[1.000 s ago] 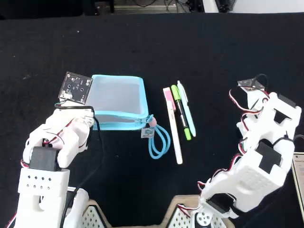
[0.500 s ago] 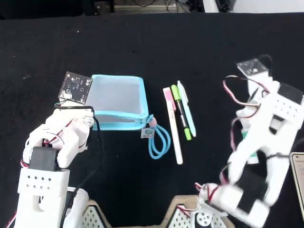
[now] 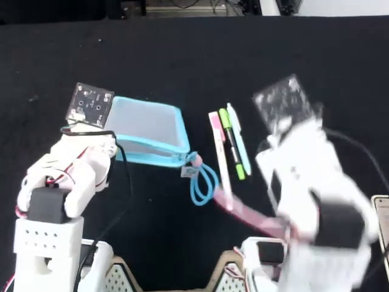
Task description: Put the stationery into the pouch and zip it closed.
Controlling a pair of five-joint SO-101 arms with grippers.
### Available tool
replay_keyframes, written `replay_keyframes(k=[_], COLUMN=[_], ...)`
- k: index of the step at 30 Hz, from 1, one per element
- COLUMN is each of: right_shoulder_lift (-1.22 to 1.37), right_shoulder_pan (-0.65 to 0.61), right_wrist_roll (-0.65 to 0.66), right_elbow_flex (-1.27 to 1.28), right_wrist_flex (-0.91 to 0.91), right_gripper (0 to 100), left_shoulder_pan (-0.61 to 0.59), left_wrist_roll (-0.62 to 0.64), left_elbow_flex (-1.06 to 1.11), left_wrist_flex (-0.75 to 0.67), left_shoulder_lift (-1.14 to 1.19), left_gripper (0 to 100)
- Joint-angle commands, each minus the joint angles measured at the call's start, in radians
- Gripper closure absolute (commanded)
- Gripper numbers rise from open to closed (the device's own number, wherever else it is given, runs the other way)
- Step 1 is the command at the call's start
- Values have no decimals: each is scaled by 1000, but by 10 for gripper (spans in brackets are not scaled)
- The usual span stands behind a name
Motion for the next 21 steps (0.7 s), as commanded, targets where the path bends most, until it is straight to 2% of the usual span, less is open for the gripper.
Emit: replay_keyframes(k=[1,4,8,11,15,21], right_shoulder_lift=[-114,-147,-163,-170,-166,-163], right_shoulder_pan=[-135,-216,-295,-379,-519,-681], right_wrist_roll=[-75,-146,-247,-276,-284,-282], right_elbow_flex=[-48,-48,-51,-50,-48,-39], right_wrist_flex=[-37,-94,-180,-235,-327,-470], right_gripper=[988,988,987,987,987,987], left_shoulder_pan=[-7,-7,-7,-7,-7,-8], left_wrist_roll=[8,8,8,11,80,106], left_elbow_flex=[-173,-266,-418,-555,-779,-854], left_wrist_flex=[86,160,281,391,520,520], left_shoulder_lift=[0,21,160,324,494,540], left_gripper=[970,970,970,970,970,970])
